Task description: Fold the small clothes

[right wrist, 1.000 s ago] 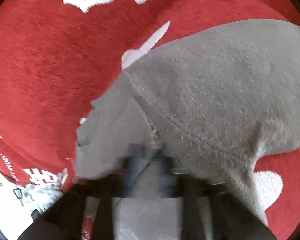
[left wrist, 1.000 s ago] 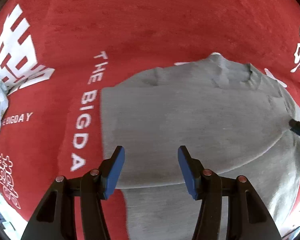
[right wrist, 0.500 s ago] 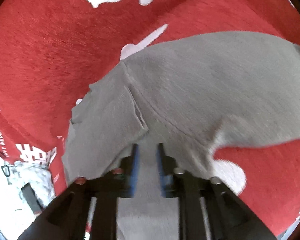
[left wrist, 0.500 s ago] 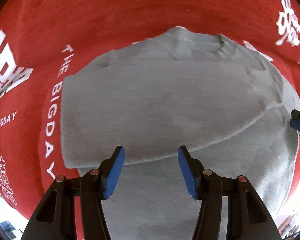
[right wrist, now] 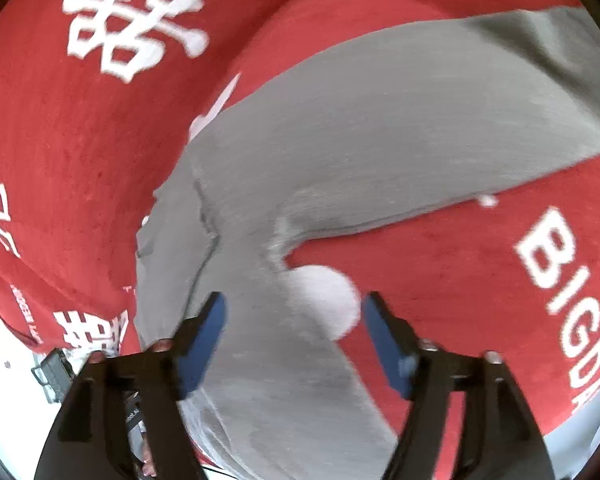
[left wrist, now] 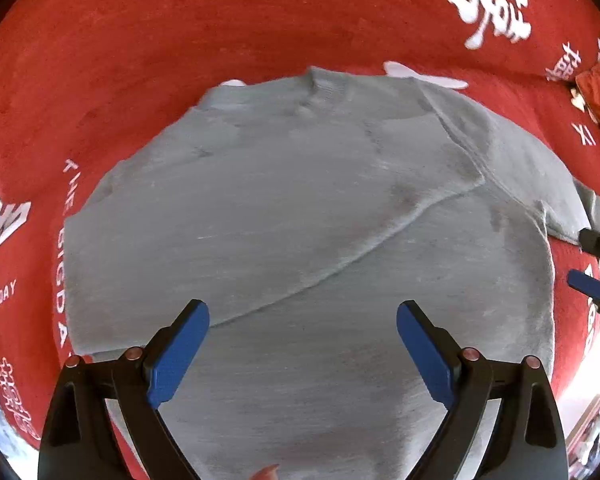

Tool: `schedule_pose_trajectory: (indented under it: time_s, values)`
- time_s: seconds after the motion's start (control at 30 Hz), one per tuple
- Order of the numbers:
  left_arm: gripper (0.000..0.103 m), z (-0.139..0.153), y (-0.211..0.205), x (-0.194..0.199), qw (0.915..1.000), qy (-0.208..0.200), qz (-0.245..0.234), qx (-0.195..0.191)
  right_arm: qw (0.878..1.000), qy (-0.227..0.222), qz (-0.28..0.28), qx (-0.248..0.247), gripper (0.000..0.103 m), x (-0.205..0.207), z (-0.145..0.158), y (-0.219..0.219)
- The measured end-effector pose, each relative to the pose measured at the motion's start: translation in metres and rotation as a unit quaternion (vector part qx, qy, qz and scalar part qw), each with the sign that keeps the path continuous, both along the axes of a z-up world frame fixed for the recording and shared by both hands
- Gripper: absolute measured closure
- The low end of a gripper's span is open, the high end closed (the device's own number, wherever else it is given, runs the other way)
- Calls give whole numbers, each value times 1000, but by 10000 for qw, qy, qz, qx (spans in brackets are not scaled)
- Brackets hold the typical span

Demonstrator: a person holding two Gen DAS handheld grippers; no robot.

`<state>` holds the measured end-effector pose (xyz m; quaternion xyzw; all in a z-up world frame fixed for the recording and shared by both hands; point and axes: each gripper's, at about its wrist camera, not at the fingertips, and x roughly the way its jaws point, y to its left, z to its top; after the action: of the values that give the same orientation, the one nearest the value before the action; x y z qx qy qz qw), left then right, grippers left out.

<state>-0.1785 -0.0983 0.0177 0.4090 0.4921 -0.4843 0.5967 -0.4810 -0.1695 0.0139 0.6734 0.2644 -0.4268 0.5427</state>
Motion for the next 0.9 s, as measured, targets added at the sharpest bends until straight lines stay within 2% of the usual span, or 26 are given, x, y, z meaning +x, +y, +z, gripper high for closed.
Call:
schedule_pose_trajectory:
  time_s: [0.13, 0.23, 0.3, 0.33, 0.37, 0.5, 0.7, 0.83, 0.9]
  values:
    - [8, -3, -9, -15, 10000, 45, 36, 39, 9993, -25, -307, -205, 21, -35, 7, 4]
    - [8, -11, -16, -24, 9996, 196, 62, 182, 9959, -71, -727, -537, 13, -68, 14, 8]
    - [8, -13, -20, -31, 9995, 233, -9, 231, 9917, -6, -1074, -707, 11, -92, 18, 10]
    - [8, -13, -22, -36, 9994, 262, -53, 224, 9888, 98, -1264, -784, 3, -105, 20, 12]
    - [8, -13, -23, -40, 9994, 263, -72, 208, 9866, 171, -1402, -822, 0, -116, 21, 13]
    - [8, -12, -26, -52, 9992, 373, -8, 173, 9784, 386, -1971, -484, 0, -167, 12, 15]
    - [8, -11, -33, -60, 9991, 390, 126, 100, 9614, 147, -2731, -290, 0, -212, -10, 14]
    - [8, -11, -36, -63, 9991, 342, 230, 108, 9615, 41, -2732, -282, 1, -218, -23, -2]
    - [8, -11, -38, -61, 9982, 436, 400, 89, 9622, -77, -2708, -289, 7, -217, -27, -11]
